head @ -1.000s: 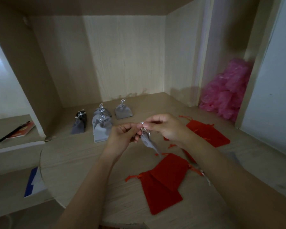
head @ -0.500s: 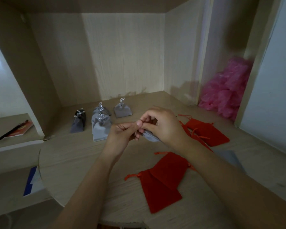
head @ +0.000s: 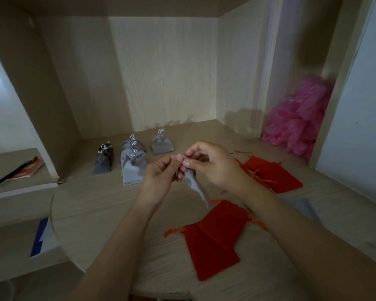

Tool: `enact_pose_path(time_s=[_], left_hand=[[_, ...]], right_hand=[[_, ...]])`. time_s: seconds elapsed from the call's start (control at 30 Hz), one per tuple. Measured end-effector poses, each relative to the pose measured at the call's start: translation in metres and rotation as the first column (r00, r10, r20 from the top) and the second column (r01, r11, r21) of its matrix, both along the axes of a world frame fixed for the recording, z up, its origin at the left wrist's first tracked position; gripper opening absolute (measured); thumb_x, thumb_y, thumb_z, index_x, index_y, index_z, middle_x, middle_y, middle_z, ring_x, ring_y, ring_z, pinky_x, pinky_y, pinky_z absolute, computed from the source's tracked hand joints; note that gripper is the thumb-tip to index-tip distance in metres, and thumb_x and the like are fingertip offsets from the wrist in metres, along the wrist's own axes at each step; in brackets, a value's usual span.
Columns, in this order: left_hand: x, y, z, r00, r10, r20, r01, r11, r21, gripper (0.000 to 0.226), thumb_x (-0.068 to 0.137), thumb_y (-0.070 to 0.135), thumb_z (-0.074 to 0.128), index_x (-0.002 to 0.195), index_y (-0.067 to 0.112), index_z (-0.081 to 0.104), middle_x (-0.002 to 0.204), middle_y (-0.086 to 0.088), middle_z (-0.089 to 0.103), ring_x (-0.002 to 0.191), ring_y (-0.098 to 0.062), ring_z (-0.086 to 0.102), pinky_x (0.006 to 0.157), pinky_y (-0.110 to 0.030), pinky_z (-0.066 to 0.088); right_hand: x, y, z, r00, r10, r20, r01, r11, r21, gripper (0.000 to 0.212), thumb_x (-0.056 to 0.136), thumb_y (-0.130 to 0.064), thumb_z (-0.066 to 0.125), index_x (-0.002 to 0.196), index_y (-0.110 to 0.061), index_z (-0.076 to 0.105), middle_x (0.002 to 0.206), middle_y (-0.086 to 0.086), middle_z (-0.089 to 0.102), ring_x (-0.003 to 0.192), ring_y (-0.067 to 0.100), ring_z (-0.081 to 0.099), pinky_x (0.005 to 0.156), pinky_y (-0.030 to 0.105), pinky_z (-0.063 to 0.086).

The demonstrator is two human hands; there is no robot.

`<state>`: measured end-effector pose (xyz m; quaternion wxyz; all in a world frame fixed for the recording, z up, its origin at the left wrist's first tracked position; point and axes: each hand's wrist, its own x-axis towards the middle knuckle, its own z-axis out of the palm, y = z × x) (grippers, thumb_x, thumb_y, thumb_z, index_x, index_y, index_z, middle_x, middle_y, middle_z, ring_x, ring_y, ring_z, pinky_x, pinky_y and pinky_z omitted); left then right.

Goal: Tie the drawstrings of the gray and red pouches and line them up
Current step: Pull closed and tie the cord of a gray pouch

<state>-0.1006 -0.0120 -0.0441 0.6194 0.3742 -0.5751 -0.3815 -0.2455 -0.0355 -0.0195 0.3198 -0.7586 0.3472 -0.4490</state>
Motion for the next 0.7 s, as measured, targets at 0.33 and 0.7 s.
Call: enact_pose_path(time_s=[0.33, 0.7], left_hand=[[-0.0033, 0.0012, -0.0004, 0.998, -0.057, 0.035, 0.057, 0.998, 0.018, 0.020, 0.095, 0.011, 0.046, 0.083, -0.001, 0.057, 0.057, 0.002, 0.056, 0.050, -0.006, 0.046, 0.052, -0.016, 0.040], [0.0019, 0.0008, -0.0004, 0.999, 0.049, 0.008, -0.049, 0.999, -0.003, 0.027, 0.084, 0.025, 0.059, 0.081, -0.001, 0.068, 0.070, -0.017, 0.064, 0.068, -0.022, 0.053, 0.068, -0.030, 0.044]], right_hand=[[-0.0051, -0.0034, 0.0028, 0.989, 0.146, 0.023, -0.147, 0.986, 0.079, 0.022, 0.082, -0.002, 0.069, 0.072, -0.016, 0.055, 0.060, -0.006, 0.061, 0.054, 0.006, 0.053, 0.055, 0.019, 0.043], [0.0005, -0.0024, -0.0006, 0.998, 0.027, -0.063, -0.022, 0.997, 0.074, 0.013, 0.074, -0.008, 0.078, 0.074, -0.018, 0.069, 0.059, 0.000, 0.064, 0.051, 0.004, 0.056, 0.059, 0.023, 0.047]])
